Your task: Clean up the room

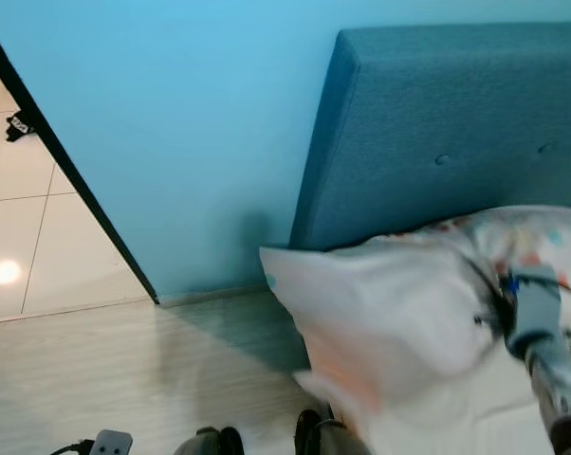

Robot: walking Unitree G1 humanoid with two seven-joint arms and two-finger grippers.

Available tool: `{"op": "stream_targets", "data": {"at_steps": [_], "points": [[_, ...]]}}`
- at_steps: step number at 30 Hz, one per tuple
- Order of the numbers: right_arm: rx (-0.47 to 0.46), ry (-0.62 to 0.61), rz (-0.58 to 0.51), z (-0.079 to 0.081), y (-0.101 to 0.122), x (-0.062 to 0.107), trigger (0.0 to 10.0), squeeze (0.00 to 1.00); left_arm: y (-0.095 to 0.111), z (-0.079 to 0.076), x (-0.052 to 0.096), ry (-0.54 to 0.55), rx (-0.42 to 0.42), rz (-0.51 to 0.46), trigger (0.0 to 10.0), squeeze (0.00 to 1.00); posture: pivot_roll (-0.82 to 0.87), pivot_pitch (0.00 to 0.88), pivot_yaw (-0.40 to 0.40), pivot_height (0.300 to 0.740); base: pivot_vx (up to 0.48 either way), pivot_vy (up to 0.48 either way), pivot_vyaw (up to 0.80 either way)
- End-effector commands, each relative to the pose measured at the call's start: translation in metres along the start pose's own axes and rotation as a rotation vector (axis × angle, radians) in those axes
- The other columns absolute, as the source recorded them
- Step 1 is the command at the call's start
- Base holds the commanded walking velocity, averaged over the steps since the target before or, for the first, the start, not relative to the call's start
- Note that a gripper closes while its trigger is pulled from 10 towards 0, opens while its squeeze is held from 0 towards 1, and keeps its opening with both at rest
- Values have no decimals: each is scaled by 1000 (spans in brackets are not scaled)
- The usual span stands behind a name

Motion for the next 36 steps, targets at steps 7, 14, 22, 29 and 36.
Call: {"op": "stream_targets", "data": {"at_steps": [7,14,22,29,36], "points": [[-264,-2,233,30,-61,12,10000,988,6,-8,-7,9,50,21,10000,0,67,161,-56,740,0,0,0],[-264,-2,372,38,-75,15,10000,1000,22,-12,-14,12,77,-1,10000,0,51,108,-61,740,0,0,0],[-157,127,444,44,-79,19,10000,1000,28,-14,-17,14,87,10,10000,0,16,75,-54,740,0,0,0],[-247,299,154,71,10,11,10000,35,29,-13,-20,30,65,44,10000,0,-12,32,-41,740,0,0,0],[-261,718,-271,131,137,52,10000,0,28,-11,-20,62,68,68,10000,0,6,5,-51,730,0,0,0]]}}
Point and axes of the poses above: a point about 5 cm out from each wrist's last joint towards the gripper, its own x axis pointing back from the gripper into the wrist, its own y axis along the axis of the wrist's last joint, z = x × y, the point moved 6 cm from there along -x, pointing out of the wrist towards the gripper, and after that the axes turned 12 degrees about x, right-handed, at the moved point
